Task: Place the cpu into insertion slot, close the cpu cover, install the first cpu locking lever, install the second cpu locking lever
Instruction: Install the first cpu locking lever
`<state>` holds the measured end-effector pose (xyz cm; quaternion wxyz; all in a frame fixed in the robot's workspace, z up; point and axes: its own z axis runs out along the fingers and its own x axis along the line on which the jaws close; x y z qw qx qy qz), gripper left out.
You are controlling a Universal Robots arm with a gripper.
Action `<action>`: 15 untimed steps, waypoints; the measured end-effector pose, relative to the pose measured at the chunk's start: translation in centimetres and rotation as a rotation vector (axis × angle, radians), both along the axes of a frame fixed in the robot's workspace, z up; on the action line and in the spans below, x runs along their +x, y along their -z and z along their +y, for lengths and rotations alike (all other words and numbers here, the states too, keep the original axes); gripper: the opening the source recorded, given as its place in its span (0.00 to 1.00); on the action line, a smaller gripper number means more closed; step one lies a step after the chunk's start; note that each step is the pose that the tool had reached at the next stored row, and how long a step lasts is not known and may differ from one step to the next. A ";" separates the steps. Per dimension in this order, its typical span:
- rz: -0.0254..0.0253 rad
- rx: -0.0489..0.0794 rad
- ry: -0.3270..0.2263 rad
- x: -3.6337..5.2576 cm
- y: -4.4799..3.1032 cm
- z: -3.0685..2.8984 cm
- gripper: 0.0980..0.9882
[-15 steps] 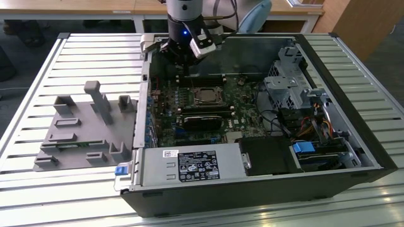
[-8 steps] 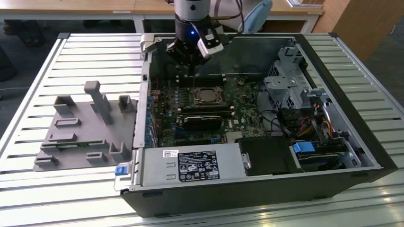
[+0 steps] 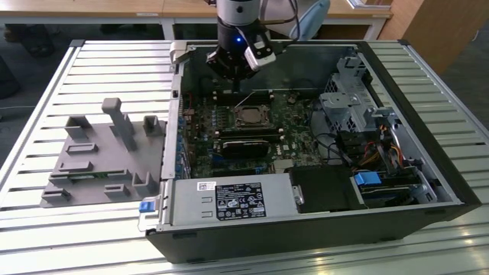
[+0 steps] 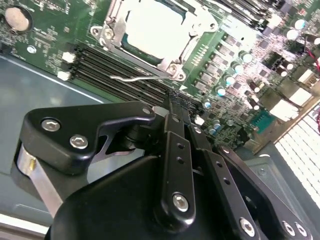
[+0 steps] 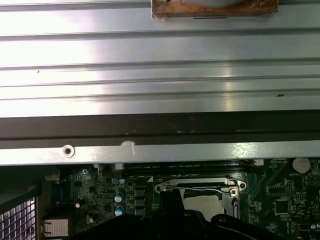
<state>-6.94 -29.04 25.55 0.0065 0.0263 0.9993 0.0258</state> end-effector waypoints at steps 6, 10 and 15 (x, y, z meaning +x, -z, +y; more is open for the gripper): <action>0.0000 0.001 0.000 0.75 0.09 -0.01 0.01; -0.0002 0.023 0.000 0.76 0.35 0.00 0.01; -0.0009 0.023 -0.002 0.99 0.92 0.00 0.01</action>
